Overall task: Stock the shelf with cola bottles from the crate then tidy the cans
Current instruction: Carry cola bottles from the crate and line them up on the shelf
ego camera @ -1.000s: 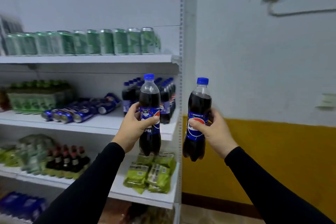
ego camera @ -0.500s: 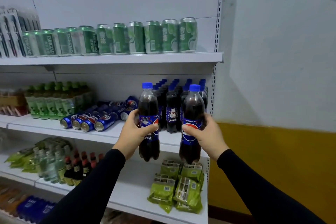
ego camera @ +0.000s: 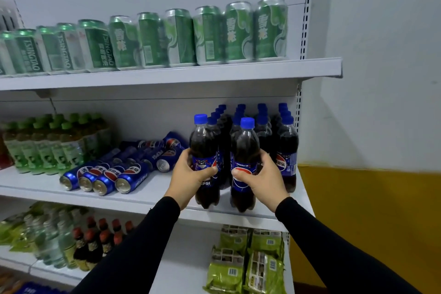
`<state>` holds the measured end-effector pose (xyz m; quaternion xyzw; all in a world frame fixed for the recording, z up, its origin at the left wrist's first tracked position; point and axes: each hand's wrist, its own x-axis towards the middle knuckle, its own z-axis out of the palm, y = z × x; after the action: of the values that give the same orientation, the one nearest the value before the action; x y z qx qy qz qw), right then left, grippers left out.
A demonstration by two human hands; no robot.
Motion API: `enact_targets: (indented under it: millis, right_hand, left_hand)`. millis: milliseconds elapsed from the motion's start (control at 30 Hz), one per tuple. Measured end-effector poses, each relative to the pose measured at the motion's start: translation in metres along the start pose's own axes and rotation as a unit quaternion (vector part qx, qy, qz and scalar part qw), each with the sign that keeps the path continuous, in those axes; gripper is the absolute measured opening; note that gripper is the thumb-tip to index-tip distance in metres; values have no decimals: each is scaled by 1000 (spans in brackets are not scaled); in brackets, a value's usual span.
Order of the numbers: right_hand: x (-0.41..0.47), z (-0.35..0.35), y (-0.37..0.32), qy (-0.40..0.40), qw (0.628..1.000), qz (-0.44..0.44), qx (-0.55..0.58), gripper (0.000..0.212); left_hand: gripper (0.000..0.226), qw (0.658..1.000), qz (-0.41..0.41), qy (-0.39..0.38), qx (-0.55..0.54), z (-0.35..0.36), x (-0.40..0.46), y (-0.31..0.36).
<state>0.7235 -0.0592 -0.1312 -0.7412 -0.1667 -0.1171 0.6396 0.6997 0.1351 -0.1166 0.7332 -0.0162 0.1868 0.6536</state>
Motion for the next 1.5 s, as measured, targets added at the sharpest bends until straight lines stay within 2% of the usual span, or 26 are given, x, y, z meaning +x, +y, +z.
enact_targets:
  millis: [233, 500, 733, 833, 967, 1500]
  right_hand:
    - [20, 26, 18, 70, 996, 13, -53, 56]
    - [25, 40, 33, 100, 991, 33, -83, 64]
    - [25, 42, 37, 77, 993, 49, -79, 65]
    - [19, 40, 46, 58, 991, 85, -90, 57]
    - [13, 41, 61, 33, 982, 127, -135, 64]
    - [18, 52, 68, 57, 977, 138, -150, 72]
  left_hand:
    - [64, 999, -4, -43, -10, -8, 37, -31]
    - [62, 998, -8, -61, -11, 0, 45, -54]
    - [61, 997, -3, -80, 3, 0, 44, -58]
    - [64, 994, -13, -103, 32, -4, 41, -61]
    - [67, 990, -21, -117, 78, -9, 36, -69]
    - [66, 985, -33, -152, 81, -7, 43, -76]
